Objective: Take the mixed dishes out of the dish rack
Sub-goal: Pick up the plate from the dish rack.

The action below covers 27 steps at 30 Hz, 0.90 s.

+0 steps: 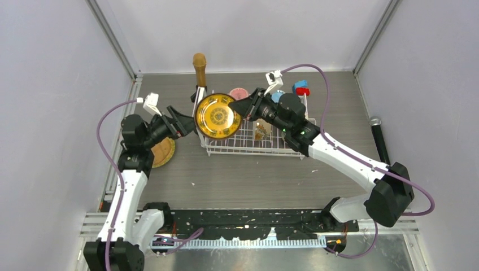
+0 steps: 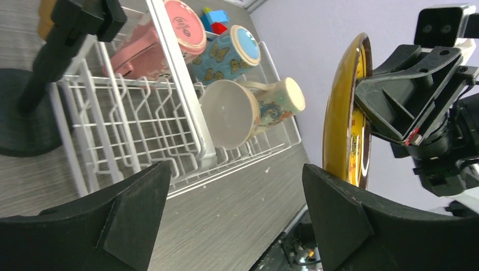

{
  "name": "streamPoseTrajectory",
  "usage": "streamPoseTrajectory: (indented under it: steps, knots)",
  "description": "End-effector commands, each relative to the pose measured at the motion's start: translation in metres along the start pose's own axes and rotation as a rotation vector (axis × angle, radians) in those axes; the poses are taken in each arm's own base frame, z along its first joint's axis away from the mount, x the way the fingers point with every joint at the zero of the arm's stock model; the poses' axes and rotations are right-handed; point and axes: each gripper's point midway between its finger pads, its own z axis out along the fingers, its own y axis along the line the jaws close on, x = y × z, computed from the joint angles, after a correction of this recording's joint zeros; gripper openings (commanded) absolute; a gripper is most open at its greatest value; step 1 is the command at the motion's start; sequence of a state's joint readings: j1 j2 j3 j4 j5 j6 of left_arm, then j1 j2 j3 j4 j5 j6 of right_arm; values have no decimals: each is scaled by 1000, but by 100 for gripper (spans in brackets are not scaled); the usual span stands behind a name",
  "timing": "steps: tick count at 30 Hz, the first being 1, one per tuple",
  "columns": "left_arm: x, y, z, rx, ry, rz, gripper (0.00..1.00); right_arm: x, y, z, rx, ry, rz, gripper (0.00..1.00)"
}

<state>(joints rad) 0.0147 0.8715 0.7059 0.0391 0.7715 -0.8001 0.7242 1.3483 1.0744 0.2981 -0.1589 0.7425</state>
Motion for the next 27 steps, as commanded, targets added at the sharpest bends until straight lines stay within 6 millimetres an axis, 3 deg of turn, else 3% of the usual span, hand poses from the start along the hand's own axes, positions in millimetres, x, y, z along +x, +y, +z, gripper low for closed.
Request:
streamPoseTrajectory:
  steps: [1,4,8,18,21,27]
  knots:
    - [-23,-18,-20,-74,-95,157,90,-31,18,-10,-23,-108,-35,0]
    - [-30,-12,-31,-154,-162,180,92,-38,6,-19,41,-162,-52,0]
    - [-28,-25,-31,-87,-151,187,92,-47,-5,-25,108,-208,-60,0]
    - [-28,-43,-20,49,-128,139,89,-19,20,-2,-65,-54,-63,0]
    - [-28,-41,-17,58,-126,120,84,-17,26,1,-100,-41,-68,0]
    - [-23,-46,-10,133,-88,85,65,-10,34,10,-163,-18,-43,0]
